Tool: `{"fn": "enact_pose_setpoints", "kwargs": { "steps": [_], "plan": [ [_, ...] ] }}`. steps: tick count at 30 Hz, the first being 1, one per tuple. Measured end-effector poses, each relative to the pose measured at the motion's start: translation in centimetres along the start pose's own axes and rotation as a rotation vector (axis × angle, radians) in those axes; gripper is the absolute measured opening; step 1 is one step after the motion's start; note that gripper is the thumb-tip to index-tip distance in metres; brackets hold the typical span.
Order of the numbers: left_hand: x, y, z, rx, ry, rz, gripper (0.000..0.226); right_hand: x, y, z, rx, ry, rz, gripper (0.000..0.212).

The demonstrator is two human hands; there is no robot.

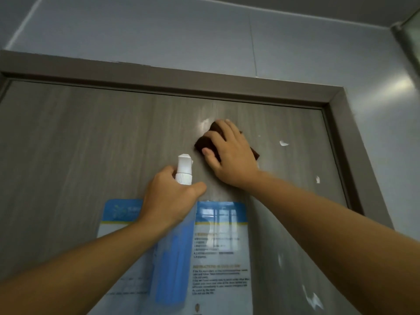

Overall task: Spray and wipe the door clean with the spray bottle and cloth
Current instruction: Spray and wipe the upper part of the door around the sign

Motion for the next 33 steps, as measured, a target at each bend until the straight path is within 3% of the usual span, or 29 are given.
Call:
{"fn": "enact_pose_setpoints", "kwargs": {
  "steps": [3,7,14,19,28,31,33],
  "plan": [
    [-0.2,-0.6,-0.1,-0.016,0.014,0.010,0.024,1.2,-0.3,-3.3,0.065,0.172,0.015,0.045],
    [0.1,-0.9,0.0,-0.017,0.027,-0.024,0.023,-0.6,0.3,-5.0,0.116,0.207,0.005,0.046],
    [-0.1,-1.0,-0.3,-0.028,-0.009,0.017,0.023,-7.5,2.1,1.1,0.046,-0.142,-0.041,0.047],
    [-0.1,-1.0,-0.2,-0.027,-0.016,0.009,0.022,-7.4,1.3,2.5,0.031,-0.236,-0.031,0.047],
    [-0.6,-1.0,-0.5,-0.049,-0.021,0.028,0.024,-0.6,0.5,-6.2,0.154,0.301,-0.017,0.046],
    [-0.5,-1.1,-0.4,-0.041,-0.031,0.034,0.024,-1.7,0.9,-5.8,0.183,0.347,-0.035,0.046],
    [-0.5,-1.2,-0.3,-0.036,-0.041,0.035,0.023,-2.9,1.5,-3.8,0.148,0.281,-0.064,0.047]
  ]
}}
Point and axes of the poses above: each hand's wrist, its own z-axis towards the middle knuckle, its own y-axis out of the back of the hand, x = y × z, the point moved 8 cm from there along z, towards the middle knuckle, and after that the axes turned 8 degrees about y, right-handed, at the moved point
